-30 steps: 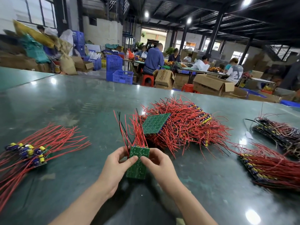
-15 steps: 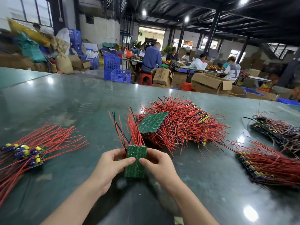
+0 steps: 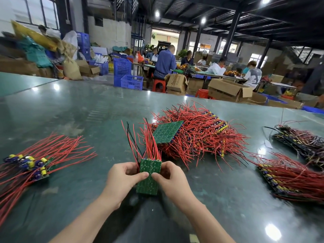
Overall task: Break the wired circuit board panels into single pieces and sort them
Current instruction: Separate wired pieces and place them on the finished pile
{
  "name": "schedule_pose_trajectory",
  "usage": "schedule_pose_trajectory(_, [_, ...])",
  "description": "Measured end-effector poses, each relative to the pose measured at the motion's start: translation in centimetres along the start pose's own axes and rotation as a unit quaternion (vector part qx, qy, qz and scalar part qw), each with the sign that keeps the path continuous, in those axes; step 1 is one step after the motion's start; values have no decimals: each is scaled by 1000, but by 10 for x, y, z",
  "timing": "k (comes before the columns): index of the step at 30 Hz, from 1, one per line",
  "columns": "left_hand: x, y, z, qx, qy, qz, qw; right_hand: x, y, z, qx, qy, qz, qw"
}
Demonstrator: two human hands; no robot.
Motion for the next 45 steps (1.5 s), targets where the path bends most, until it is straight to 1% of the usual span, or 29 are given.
schedule_pose_trajectory(3, [0,-1,1,-4,-8,2,1000,1,1,0,0,2,-7,1000])
schedule_pose_trajectory(5, [2,-1,2,1,-27,-8,1000,1,2,3,23,13,-8,1000])
schedule_pose_trajectory(7, [4,-1,1,-4,-38,-17,999,0,2,8,49,47,-2,998])
schedule_pose_trajectory(9, [8,-1,1,-9,-44,-29,999,-2,1,8,33,74,4,997])
schedule_pose_trajectory(12, [13,-3,5,-17,-45,-39,998,-4,1,6,-5,61,11,998])
schedule_pose_trajectory(15, [11,-5,8,-25,-26,-20,999,-4,-1,8,-13,49,25,998])
schedule_pose_trajectory(20, [6,-9,11,-42,9,20,999,1,-4,3,-34,9,22,999])
schedule_pose_trajectory(24, [6,-13,13,-55,8,24,998,2,-8,4,-42,10,37,998])
schedule_pose_trajectory(28, [6,-14,14,-50,-3,25,998,5,-9,2,-38,0,34,999])
schedule_pose_trajectory(31, [5,-14,16,-38,-50,26,998,8,-6,-2,-23,29,18,999])
schedule_pose_trajectory(33, [4,-14,18,-28,-119,16,992,6,-4,-3,-31,108,27,993])
schedule_pose_trajectory(35, [7,-13,22,-11,-180,-10,984,-1,-4,-3,-51,198,55,977])
schedule_pose_trajectory(37, [10,-13,28,17,-198,-37,979,-8,-5,-3,-69,280,85,954])
schedule_pose_trajectory(39, [11,-14,31,30,-219,-49,974,-10,-4,0,-57,357,105,926])
schedule_pose_trajectory(40, [11,-13,30,26,-232,-51,971,-9,-4,1,-42,378,108,919])
schedule_pose_trajectory(41, [12,-13,28,20,-243,-53,968,-8,-3,0,-32,368,105,923])
schedule_pose_trajectory(43, [10,-10,24,18,-264,-50,963,-5,0,-7,-28,308,91,946])
schedule_pose_trajectory(45, [8,-8,23,25,-278,-49,959,-7,1,-16,-57,260,90,960])
Point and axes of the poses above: each hand's wrist, its own y-axis towards the middle knuckle, its own z-axis out of the palm, x = y × z, the point moved 9 cm from there along y, towards the middle knuckle, and after that the axes turned 3 degrees about -y, right-handed, at the moved point
